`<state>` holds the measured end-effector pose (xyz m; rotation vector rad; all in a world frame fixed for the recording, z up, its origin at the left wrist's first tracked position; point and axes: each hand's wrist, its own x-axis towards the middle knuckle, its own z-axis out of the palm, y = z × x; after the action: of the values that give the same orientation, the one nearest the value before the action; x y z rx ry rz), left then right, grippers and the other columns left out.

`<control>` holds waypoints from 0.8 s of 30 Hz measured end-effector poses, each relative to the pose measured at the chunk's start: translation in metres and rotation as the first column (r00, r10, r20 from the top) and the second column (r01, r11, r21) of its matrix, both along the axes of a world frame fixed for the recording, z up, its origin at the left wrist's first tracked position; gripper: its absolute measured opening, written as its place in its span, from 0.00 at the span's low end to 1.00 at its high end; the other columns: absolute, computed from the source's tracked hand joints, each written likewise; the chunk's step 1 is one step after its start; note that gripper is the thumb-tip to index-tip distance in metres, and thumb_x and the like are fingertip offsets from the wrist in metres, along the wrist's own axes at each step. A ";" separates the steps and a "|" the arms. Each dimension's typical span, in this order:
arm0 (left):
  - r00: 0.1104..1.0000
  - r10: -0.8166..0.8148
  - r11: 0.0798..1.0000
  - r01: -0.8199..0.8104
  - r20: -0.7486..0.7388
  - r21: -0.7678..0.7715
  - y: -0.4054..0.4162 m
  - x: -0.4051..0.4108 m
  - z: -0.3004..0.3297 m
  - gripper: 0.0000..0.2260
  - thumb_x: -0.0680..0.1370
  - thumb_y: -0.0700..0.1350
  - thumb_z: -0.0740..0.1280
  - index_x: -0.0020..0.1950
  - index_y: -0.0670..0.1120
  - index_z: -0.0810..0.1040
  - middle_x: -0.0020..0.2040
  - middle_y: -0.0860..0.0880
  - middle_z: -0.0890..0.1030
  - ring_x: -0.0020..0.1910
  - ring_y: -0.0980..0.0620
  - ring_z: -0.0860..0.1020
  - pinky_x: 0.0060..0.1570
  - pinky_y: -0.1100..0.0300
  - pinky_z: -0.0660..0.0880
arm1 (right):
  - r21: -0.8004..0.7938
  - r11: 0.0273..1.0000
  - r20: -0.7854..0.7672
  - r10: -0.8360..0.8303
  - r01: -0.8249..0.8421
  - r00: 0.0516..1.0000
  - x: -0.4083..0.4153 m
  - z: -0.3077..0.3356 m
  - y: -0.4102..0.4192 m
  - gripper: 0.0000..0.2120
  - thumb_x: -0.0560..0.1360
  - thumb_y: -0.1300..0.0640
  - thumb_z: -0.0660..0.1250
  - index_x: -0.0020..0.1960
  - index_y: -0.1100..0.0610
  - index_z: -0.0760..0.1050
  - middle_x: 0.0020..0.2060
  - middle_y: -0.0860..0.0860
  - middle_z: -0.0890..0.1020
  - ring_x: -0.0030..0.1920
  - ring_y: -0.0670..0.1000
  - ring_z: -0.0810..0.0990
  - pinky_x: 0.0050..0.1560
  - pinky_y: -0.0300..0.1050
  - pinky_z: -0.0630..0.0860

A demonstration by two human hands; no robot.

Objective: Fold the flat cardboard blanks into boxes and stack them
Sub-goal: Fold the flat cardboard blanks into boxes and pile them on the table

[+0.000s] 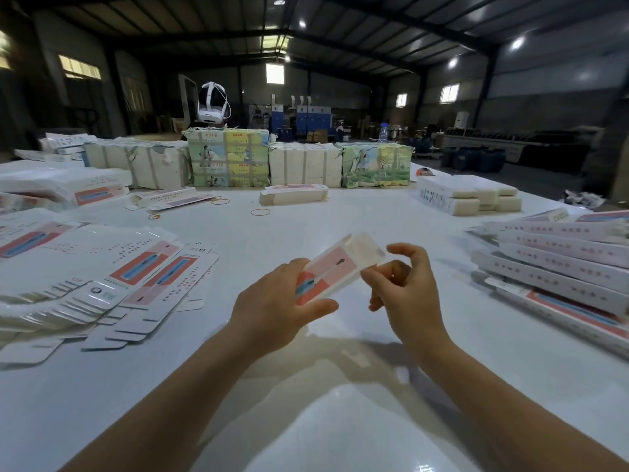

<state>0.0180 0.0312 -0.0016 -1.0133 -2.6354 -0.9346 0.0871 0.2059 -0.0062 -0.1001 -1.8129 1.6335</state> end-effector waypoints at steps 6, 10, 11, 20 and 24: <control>0.993 0.090 0.995 -0.094 -0.079 -0.037 0.009 0.005 -0.004 0.33 0.65 0.72 0.56 0.65 0.57 0.65 0.59 0.58 0.75 0.44 0.55 0.76 0.41 0.65 0.74 | 0.161 0.980 -0.072 -0.107 0.118 0.992 0.000 -0.009 -0.013 0.07 0.77 0.60 0.66 0.53 0.51 0.78 0.45 0.48 0.75 0.42 0.44 0.77 0.34 0.33 0.76; 0.986 0.103 0.993 -0.110 -0.129 -0.046 0.010 0.004 -0.005 0.34 0.63 0.73 0.53 0.64 0.57 0.65 0.58 0.58 0.75 0.43 0.55 0.75 0.39 0.65 0.72 | 0.281 0.950 -0.098 -0.109 0.132 0.989 0.003 -0.005 -0.014 0.07 0.77 0.61 0.67 0.51 0.52 0.80 0.44 0.48 0.75 0.42 0.43 0.76 0.37 0.32 0.73; 0.986 0.099 0.993 -0.106 -0.136 -0.048 0.009 0.003 -0.006 0.34 0.64 0.73 0.54 0.64 0.57 0.65 0.58 0.58 0.75 0.43 0.55 0.75 0.39 0.65 0.73 | 0.294 0.947 -0.093 -0.106 0.129 0.990 0.004 -0.004 -0.013 0.07 0.76 0.62 0.67 0.49 0.51 0.80 0.43 0.48 0.76 0.41 0.46 0.76 0.38 0.34 0.74; 0.936 0.087 0.965 -0.164 -0.341 -0.203 0.002 -0.003 -0.012 0.33 0.68 0.71 0.61 0.68 0.54 0.65 0.58 0.54 0.77 0.48 0.54 0.76 0.41 0.63 0.72 | 0.312 0.941 0.294 0.035 -0.130 0.955 0.000 0.000 -0.002 0.30 0.79 0.61 0.63 0.76 0.48 0.56 0.45 0.51 0.77 0.40 0.46 0.74 0.41 0.35 0.75; 0.939 0.097 0.967 -0.168 -0.330 -0.192 0.002 -0.003 -0.015 0.33 0.69 0.70 0.62 0.68 0.54 0.65 0.58 0.55 0.77 0.48 0.54 0.76 0.39 0.63 0.70 | 0.251 0.965 0.253 0.013 -0.079 0.967 0.000 -0.001 -0.002 0.18 0.76 0.64 0.65 0.63 0.51 0.75 0.41 0.51 0.79 0.36 0.47 0.74 0.40 0.39 0.74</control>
<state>0.0151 0.0336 -0.0163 -0.9241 -2.5264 -0.4158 0.0868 0.2038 -0.0069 -0.1522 -2.2220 1.4503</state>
